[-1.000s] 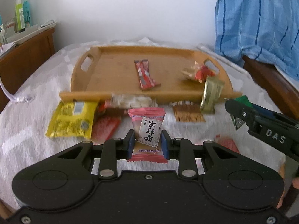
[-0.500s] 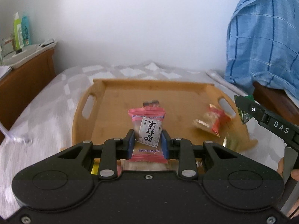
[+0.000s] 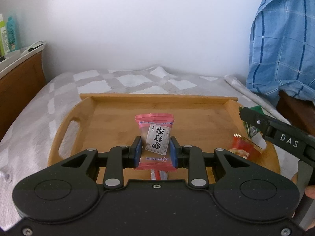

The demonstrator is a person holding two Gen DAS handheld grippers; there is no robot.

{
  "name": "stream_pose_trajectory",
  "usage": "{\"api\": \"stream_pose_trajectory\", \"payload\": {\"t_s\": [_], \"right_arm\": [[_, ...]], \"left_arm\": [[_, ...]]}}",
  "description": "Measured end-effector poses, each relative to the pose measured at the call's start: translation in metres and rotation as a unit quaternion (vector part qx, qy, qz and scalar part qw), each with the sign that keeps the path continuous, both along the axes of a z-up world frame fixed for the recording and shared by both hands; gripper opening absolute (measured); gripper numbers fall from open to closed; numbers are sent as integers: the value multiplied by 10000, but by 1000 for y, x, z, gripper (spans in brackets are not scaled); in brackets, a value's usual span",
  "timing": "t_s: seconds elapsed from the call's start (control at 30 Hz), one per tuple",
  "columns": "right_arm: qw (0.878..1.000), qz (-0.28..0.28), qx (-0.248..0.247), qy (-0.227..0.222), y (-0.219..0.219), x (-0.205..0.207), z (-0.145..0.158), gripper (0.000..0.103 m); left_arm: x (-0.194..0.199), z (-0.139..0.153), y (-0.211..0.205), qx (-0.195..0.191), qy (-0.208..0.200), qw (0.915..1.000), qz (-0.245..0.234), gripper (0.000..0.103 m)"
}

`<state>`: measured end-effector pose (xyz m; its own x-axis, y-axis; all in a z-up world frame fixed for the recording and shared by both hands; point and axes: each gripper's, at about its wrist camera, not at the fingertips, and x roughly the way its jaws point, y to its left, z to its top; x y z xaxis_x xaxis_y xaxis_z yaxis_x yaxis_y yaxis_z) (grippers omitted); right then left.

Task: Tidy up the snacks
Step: 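Carry the pink packet onto the tray with the left tool while the right tool releases the green packet there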

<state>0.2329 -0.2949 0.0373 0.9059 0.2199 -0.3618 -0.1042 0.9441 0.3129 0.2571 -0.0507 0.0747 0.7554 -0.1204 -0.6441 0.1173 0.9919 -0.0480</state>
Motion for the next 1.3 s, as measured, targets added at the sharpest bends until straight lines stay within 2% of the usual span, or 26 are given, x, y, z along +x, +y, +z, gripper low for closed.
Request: {"api": "stream_pose_trajectory", "payload": {"t_s": [0.43, 0.63, 0.77, 1.3], "right_arm": [[9976, 129, -384, 554, 14, 34, -13, 64], [9967, 115, -433, 682, 15, 42, -14, 64], [9963, 27, -335, 789, 13, 46, -16, 64], [9953, -36, -410, 875, 14, 49, -18, 65]], "left_arm": [[60, -11, -8, 18, 391, 9992, 107, 27], [75, -22, -12, 139, 508, 9985, 141, 27], [88, -31, -12, 78, 666, 9973, 284, 27], [95, -38, -16, 176, 730, 9968, 276, 29]]}}
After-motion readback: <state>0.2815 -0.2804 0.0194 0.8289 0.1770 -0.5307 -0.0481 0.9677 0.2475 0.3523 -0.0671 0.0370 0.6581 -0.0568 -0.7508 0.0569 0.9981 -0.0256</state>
